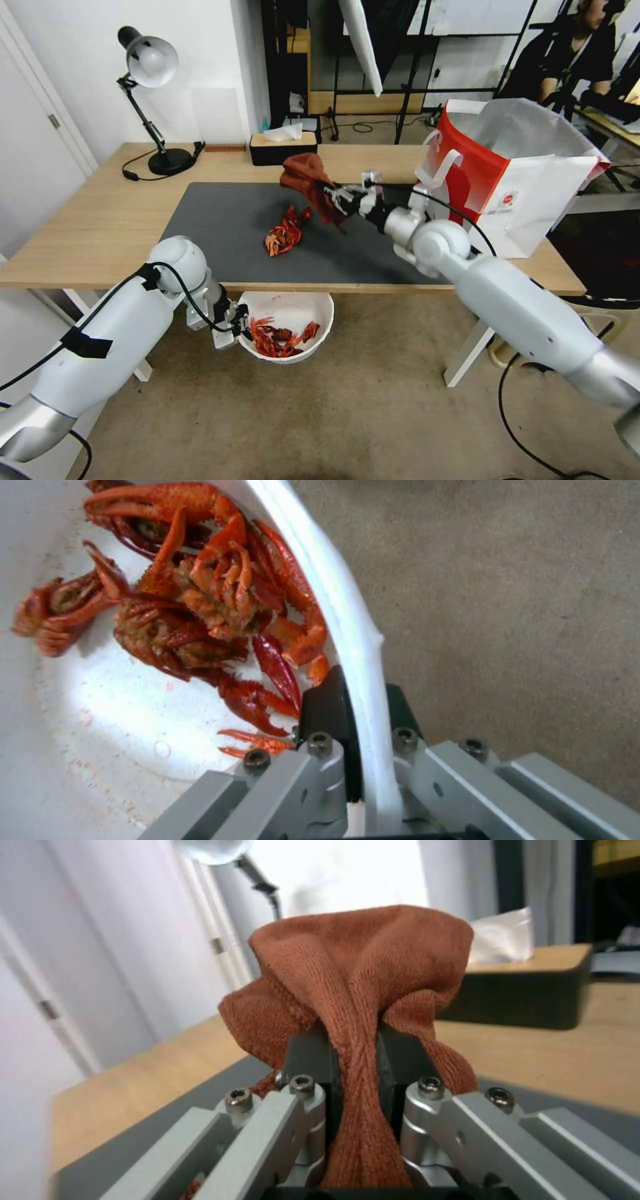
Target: Sweep shrimp from table into container with towel, then put container into takeout bag.
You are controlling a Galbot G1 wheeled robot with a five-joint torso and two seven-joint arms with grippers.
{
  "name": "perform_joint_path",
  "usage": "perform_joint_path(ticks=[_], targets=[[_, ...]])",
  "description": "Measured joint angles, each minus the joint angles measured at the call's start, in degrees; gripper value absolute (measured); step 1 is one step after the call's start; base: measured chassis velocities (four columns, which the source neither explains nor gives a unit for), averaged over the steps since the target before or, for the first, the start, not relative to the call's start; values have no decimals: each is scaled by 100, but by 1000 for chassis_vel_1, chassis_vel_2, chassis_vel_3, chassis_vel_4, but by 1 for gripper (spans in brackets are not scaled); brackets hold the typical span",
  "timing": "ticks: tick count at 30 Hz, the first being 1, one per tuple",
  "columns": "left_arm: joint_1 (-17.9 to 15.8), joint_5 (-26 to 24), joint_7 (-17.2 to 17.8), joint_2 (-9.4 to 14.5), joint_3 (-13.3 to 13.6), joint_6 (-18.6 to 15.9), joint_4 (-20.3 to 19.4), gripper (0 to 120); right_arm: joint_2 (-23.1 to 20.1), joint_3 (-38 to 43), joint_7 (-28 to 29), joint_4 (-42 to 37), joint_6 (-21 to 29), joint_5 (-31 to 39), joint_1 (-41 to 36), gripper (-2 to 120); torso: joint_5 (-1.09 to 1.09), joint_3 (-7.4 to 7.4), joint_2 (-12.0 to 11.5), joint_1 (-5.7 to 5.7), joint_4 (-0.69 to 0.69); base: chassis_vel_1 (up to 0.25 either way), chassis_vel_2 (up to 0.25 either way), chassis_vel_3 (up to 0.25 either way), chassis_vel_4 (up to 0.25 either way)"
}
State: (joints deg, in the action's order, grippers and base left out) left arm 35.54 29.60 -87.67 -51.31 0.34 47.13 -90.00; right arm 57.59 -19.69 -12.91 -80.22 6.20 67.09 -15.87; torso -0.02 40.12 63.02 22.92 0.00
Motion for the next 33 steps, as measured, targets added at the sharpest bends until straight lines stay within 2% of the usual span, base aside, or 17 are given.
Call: perform_joint_path(ticks=[7,10,20,33], targets=[[4,-22,0,53,-18,0,-8,0,304,-243,24,610,92,-54,459,7,1,-1,0,0,0,0,0,0,0],[3,-26,0,74,-31,0,-2,0,423,-414,-41,893,278,-108,660,7,0,-1,0,0,0,0,0,0,0],[-30,-53,0,147,-40,0,16,0,635,-572,-31,1435,552,-379,832,7,1,-1,0,-1,0,0,0,0,0],[143,-105,0,255,-248,0,-106,0,1132,-721,-223,2516,615,-597,1100,7,1,0,0,0,1,0,0,0,0]])
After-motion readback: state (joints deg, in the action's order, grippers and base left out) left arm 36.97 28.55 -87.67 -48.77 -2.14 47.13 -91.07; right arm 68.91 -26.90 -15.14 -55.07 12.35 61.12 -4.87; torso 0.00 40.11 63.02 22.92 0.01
